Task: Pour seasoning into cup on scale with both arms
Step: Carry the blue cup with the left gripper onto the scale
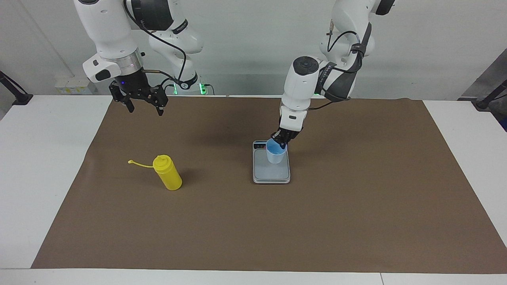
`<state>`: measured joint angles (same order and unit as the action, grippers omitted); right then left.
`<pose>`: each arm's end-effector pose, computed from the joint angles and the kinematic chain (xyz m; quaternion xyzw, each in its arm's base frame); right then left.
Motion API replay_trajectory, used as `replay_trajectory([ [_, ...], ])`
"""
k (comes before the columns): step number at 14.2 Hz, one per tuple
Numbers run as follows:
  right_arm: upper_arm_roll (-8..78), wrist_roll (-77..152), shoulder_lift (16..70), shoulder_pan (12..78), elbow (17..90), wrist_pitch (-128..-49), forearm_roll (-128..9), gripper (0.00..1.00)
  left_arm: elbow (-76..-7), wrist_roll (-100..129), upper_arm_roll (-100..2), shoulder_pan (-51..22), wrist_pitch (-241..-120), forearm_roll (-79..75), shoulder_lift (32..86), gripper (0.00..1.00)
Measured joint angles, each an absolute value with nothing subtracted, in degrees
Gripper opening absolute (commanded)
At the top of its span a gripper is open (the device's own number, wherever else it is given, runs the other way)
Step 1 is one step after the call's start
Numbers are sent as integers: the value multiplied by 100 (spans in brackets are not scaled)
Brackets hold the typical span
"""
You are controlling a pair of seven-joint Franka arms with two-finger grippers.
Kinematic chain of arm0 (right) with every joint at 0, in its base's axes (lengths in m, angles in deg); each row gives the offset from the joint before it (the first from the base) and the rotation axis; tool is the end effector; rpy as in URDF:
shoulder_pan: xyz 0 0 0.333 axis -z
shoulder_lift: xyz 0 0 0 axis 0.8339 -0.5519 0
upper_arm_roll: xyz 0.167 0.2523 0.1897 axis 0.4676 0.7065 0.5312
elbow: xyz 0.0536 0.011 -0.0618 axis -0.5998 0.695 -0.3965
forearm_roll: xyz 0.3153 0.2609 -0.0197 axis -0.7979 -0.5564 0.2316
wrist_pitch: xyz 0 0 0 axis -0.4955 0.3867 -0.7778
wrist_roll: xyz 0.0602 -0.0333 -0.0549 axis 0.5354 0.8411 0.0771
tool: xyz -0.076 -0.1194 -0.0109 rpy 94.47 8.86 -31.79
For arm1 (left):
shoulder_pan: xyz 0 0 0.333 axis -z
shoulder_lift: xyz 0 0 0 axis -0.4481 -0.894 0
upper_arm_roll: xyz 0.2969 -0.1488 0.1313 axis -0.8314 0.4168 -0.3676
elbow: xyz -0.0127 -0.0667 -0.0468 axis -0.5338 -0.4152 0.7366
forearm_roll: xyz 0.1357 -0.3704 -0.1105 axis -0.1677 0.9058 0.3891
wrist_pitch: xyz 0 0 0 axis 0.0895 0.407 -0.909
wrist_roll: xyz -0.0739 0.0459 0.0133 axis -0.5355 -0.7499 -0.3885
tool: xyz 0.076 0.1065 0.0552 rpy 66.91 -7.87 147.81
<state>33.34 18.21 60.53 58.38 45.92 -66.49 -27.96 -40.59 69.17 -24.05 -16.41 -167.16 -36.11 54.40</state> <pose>0.5632 0.0337 0.6139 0.9974 -0.0697 0.0178 0.0093 0.5169 -0.3802 0.3913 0.9701 0.2401 0.0253 0.0264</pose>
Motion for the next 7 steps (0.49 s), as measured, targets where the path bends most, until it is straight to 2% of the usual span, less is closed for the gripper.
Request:
replay_trajectory([
  [5,3334,1821,6053,5838,4592,-6649,-2797,100,-4039,7240,-2391,-1639,-16901,-3919,5300,0],
  [7,3333,1821,6053,5848,4592,-6649,-2797,100,-4039,7258,-2391,-1639,-16920,-3930,5295,6],
])
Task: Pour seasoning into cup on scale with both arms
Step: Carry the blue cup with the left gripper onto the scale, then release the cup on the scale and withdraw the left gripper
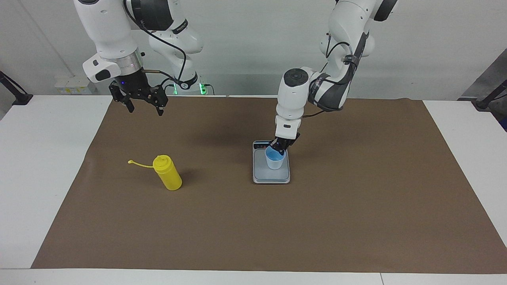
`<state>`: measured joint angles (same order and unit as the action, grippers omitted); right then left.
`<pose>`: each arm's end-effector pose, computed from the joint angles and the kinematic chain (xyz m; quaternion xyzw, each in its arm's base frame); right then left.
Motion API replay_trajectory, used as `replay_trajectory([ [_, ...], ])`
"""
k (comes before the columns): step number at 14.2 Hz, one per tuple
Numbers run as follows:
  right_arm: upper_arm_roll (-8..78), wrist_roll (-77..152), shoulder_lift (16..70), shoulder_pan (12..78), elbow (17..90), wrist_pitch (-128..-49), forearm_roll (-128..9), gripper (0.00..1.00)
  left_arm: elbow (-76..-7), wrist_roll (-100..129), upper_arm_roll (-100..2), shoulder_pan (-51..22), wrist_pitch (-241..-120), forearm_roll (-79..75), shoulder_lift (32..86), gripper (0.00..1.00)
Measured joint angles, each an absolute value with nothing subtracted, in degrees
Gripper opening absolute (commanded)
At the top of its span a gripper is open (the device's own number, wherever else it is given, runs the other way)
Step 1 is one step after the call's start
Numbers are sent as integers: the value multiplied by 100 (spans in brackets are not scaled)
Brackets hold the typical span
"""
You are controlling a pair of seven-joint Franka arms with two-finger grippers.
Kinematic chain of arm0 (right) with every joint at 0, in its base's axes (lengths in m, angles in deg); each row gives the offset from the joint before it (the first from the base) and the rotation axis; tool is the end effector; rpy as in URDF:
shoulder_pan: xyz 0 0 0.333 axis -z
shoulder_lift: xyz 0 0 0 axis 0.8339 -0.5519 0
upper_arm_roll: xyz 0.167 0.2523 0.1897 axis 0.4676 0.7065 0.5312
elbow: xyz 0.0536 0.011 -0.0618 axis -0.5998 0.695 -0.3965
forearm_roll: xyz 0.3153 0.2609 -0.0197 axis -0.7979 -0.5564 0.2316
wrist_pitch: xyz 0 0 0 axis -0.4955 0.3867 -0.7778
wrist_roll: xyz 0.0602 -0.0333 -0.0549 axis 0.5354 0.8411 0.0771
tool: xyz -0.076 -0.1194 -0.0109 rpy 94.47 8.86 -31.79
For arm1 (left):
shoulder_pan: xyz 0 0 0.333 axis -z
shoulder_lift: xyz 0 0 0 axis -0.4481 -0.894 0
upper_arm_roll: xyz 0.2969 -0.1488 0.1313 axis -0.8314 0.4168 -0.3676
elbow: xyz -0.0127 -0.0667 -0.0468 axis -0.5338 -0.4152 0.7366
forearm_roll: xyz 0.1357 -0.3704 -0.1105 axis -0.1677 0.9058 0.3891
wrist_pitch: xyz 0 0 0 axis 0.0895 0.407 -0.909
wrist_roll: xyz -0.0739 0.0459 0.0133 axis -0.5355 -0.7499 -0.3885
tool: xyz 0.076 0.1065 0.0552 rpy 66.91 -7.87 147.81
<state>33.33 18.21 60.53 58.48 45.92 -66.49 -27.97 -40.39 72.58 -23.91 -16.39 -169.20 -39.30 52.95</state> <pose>0.5633 0.0326 0.6139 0.9973 -0.0707 0.0178 0.0092 0.5239 -0.3830 0.3821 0.9663 0.2526 0.0428 0.0262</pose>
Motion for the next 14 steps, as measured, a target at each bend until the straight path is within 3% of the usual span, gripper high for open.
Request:
replay_trajectory([
  [3,3333,1821,6053,5890,4593,-6649,-2797,100,-4034,7294,-2406,-1642,-16970,-3973,5262,23],
  [5,3333,1821,6053,5898,4593,-6649,-2797,100,-4022,7306,-2424,-1650,-16992,-3987,5197,44],
  [11,3333,2394,6063,5972,4692,-6770,-2797,100,-3392,7310,-2478,-1682,-16705,-3998,4968,52],
  [14,3330,3334,6150,6260,4995,-7082,-3133,100,-2894,7310,-2505,-1721,-16283,-4003,4945,52],
])
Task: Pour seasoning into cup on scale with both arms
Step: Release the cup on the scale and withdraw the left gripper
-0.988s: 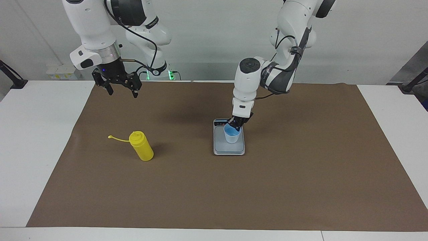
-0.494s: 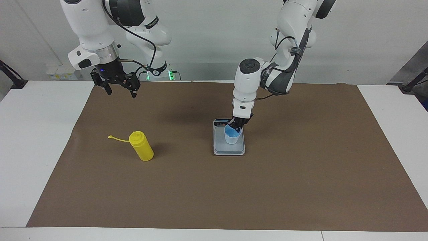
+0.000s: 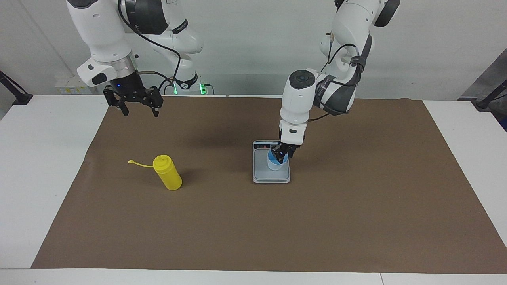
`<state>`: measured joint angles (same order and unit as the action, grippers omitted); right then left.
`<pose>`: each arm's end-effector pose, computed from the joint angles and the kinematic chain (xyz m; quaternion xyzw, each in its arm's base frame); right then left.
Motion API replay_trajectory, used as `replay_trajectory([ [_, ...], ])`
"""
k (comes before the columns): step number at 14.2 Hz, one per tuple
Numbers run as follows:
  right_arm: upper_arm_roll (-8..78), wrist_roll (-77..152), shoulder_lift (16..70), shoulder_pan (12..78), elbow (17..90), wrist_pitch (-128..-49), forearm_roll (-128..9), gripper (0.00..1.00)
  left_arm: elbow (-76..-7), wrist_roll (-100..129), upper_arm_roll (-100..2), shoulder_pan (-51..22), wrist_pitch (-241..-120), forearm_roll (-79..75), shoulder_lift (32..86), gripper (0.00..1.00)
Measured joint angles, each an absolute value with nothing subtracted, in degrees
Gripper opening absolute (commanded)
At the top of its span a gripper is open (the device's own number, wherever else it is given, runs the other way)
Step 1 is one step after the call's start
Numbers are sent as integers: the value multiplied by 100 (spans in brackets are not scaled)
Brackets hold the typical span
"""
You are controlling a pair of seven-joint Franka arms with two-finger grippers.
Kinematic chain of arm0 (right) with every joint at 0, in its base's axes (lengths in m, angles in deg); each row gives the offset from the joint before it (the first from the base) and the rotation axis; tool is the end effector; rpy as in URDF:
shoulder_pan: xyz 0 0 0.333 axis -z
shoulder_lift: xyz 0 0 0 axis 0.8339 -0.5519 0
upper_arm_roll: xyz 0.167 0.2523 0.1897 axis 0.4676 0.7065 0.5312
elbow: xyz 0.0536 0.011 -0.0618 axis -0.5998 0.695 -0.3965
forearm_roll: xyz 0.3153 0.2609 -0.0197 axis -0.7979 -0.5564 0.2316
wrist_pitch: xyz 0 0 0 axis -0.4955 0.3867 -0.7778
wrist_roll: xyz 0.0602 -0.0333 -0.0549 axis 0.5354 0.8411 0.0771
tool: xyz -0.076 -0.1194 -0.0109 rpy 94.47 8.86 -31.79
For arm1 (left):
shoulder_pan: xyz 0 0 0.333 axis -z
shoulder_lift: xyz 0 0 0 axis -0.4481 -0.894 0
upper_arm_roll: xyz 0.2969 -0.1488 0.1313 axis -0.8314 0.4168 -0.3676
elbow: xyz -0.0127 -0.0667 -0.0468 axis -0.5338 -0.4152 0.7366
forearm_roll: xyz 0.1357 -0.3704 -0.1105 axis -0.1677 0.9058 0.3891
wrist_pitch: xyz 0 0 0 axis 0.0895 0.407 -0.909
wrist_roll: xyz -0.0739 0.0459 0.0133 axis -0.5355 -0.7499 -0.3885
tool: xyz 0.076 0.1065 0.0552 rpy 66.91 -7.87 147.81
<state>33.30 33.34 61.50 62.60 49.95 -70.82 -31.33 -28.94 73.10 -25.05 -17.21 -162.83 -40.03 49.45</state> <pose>0.5639 -0.0005 0.5953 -0.9992 -0.0216 -0.0281 0.0158 0.5787 -0.3734 0.4299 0.9560 0.2860 0.0531 0.0373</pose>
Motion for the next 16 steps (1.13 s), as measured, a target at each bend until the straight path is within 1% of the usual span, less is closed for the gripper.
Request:
replay_trajectory([
  [4,3321,4857,6395,6774,5738,-7950,-3823,100,-2129,7167,-2560,-1799,-15445,-4033,4948,52],
  [8,3316,6379,6507,7186,6251,-8431,-4675,100,-1482,6641,-2703,-1830,-14542,-4034,4950,52],
  [11,3312,7461,6503,7422,6635,-8809,-5341,100,-1021,5562,-2851,-2011,-13650,-4018,4977,54],
  [14,3310,8789,6403,7637,6876,-8900,-6153,100,-751,4057,-3674,-2067,-13181,-3495,5271,55],
  [16,3305,9994,6126,7935,6964,-8911,-6863,100,-730,3003,-4350,-2103,-12902,-3118,5646,56],
])
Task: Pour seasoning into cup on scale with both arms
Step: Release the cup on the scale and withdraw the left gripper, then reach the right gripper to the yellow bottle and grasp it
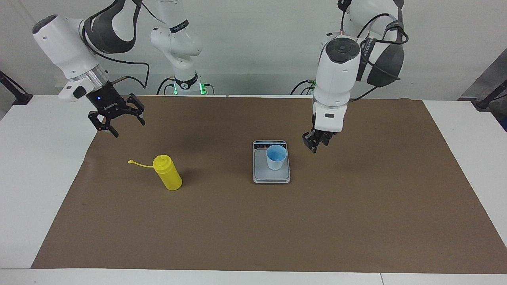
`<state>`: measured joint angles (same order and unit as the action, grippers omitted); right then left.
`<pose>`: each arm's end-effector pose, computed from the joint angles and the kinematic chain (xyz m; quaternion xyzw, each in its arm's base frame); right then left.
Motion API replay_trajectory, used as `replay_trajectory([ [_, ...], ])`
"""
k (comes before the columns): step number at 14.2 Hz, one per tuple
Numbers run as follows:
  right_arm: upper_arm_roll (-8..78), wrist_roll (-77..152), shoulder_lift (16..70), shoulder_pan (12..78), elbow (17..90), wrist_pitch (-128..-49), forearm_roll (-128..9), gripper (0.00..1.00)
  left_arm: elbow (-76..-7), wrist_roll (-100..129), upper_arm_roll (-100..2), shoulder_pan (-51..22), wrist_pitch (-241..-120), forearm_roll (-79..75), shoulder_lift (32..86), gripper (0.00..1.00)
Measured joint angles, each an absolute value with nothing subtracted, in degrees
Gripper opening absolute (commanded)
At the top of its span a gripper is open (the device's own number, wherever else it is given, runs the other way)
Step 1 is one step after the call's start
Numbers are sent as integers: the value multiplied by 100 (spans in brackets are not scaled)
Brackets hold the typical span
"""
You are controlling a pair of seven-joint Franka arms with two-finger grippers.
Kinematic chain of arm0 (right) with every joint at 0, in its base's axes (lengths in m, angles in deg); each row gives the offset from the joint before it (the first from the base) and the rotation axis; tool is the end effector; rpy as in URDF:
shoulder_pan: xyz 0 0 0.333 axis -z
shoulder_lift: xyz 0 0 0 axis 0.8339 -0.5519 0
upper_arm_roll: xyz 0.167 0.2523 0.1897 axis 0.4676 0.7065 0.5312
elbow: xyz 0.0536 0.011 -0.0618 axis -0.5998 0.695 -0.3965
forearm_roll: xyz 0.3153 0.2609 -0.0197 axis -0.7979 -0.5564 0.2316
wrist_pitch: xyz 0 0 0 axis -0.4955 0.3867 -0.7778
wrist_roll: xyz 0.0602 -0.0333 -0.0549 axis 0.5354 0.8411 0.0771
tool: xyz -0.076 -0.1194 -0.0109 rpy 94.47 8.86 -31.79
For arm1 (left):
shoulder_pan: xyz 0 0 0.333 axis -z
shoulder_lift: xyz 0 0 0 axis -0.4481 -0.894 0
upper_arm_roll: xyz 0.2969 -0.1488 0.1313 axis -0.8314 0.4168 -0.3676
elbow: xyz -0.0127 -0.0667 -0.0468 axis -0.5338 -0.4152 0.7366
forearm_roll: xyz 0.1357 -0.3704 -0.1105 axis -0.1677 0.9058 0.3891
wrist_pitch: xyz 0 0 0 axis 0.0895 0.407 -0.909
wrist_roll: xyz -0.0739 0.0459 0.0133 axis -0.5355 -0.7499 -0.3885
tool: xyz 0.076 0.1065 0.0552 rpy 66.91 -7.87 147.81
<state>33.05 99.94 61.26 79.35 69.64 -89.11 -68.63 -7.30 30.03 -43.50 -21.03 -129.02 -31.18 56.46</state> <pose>0.5485 -0.1179 0.4681 -0.9128 -0.2776 -0.2167 0.2067 0.6226 -0.1393 0.6251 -0.9891 -0.1461 -0.0029 0.0155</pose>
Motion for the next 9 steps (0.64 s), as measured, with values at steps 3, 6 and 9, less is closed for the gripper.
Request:
replay_trajectory([
  [3,3295,11096,5638,8155,6992,-8928,-7635,100,-818,1709,-5068,-2111,-12549,-3013,5946,61],
  [6,3299,11845,5341,8135,7048,-8935,-8364,100,-1360,550,-5756,-2113,-12587,-2973,6125,63],
  [9,3301,12465,5186,8113,7159,-9043,-8772,100,-2531,56,-6134,-2120,-13506,-2931,6558,64],
])
